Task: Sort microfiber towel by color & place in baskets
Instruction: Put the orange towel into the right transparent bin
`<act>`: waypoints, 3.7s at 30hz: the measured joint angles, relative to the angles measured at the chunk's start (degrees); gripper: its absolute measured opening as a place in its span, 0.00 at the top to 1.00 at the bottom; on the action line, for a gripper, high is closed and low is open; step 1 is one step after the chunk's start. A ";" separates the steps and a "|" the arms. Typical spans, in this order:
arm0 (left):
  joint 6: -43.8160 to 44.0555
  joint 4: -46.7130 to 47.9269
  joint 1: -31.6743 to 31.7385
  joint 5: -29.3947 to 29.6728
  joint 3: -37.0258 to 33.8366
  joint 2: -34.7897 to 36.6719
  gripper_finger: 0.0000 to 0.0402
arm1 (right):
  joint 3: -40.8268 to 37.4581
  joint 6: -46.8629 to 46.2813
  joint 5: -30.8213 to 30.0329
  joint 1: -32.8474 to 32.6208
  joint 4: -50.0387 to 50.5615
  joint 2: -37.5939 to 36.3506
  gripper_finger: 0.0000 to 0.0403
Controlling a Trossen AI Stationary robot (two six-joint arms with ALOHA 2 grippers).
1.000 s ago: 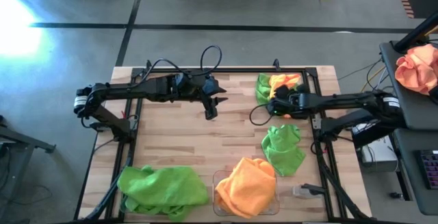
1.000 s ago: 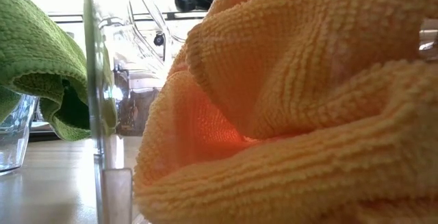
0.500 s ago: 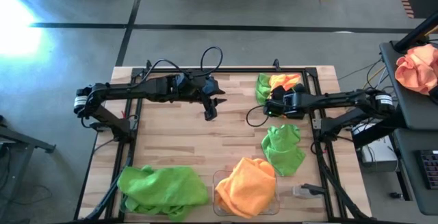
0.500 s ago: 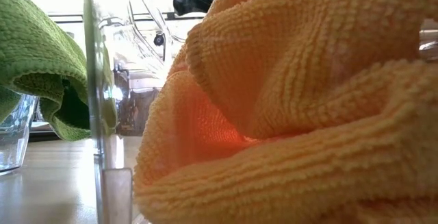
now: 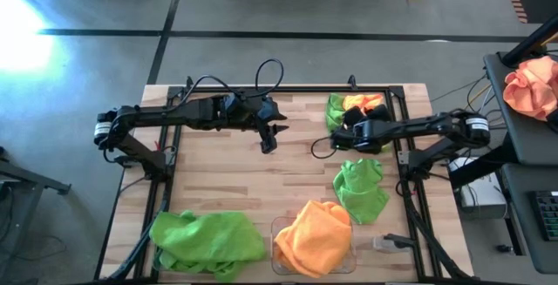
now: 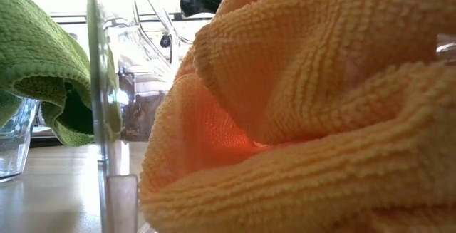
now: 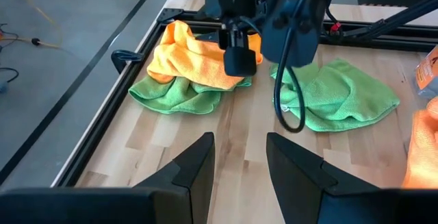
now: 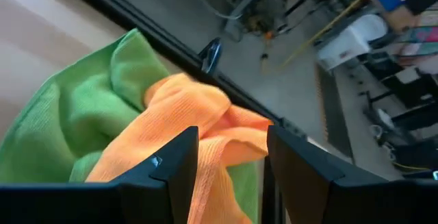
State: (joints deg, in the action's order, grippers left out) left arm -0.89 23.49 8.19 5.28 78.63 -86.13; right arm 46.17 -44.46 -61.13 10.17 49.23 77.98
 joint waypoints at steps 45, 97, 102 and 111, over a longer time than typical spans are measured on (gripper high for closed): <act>1.42 1.55 -3.63 -0.49 0.00 -0.02 0.71 | 6.67 -12.58 31.67 2.62 3.53 9.11 0.58; 0.79 1.46 -3.60 -0.35 0.00 -0.02 0.71 | 0.87 -12.50 35.87 2.51 -5.99 9.13 0.58; 0.79 1.46 -3.59 -0.33 0.00 -0.02 0.71 | 0.68 -11.54 35.89 2.51 -8.28 9.13 0.59; 0.79 1.44 -3.59 -0.33 0.00 -0.02 0.71 | 0.61 -10.87 35.95 2.51 -8.43 9.13 0.73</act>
State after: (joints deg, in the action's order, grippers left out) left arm -0.10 24.93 4.60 4.95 78.63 -86.15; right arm 46.78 -55.33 -25.18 12.69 40.80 87.11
